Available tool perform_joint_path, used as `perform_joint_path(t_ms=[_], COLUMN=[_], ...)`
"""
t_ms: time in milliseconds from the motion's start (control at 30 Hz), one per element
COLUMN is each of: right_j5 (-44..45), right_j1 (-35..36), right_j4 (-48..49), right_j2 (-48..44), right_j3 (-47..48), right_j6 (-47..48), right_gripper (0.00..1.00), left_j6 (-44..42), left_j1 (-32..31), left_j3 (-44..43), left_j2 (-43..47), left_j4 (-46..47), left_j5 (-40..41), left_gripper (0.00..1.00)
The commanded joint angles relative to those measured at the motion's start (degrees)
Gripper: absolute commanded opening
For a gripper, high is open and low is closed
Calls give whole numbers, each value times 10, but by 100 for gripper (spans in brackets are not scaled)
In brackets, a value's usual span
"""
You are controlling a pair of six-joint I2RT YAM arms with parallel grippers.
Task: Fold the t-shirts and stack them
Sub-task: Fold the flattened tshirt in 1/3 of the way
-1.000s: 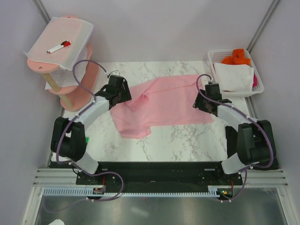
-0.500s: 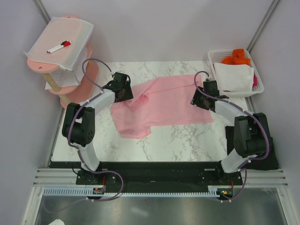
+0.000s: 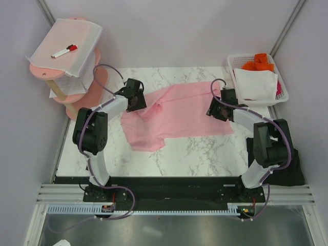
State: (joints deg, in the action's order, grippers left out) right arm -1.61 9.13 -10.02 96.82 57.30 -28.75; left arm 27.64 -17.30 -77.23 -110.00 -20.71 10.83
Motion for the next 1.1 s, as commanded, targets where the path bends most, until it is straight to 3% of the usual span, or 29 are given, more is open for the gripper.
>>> perform_joint_path(t_ms=[0, 100, 133, 233, 633, 767, 800, 833, 900, 1067], right_j5=[-23, -27, -29, -30, -31, -35, -37, -37, -33, -7], right_j1=[-2, -2, -2, -2, -2, -2, -2, -2, -2, -2], right_j4=[25, 28, 29, 30, 33, 34, 33, 33, 33, 26], right_j2=[14, 17, 17, 18, 32, 36, 34, 35, 30, -11], right_j3=[20, 19, 17, 15, 16, 18, 18, 18, 14, 4], right_j6=[-10, -11, -11, -12, -9, -10, -10, -10, -8, -3], right_gripper=[63, 63, 63, 63, 63, 63, 63, 63, 63, 63], left_j6=[18, 15, 15, 12, -22, -39, -42, -42, -38, -18], left_j1=[3, 5, 5, 10, 22, 22, 23, 23, 23, 21], left_j3=[-27, -38, -42, -58, -165, -236, -251, -265, -290, -220], left_j2=[-14, -20, -27, -34, -72, -113, -133, -143, -154, -91], left_j4=[3, 3, 2, 0, -42, -67, -73, -90, -102, -94], left_j5=[13, 19, 20, 26, 97, 104, 103, 100, 101, 111], left_gripper=[65, 49, 32, 2, 3, 15, 66, 82, 100, 100])
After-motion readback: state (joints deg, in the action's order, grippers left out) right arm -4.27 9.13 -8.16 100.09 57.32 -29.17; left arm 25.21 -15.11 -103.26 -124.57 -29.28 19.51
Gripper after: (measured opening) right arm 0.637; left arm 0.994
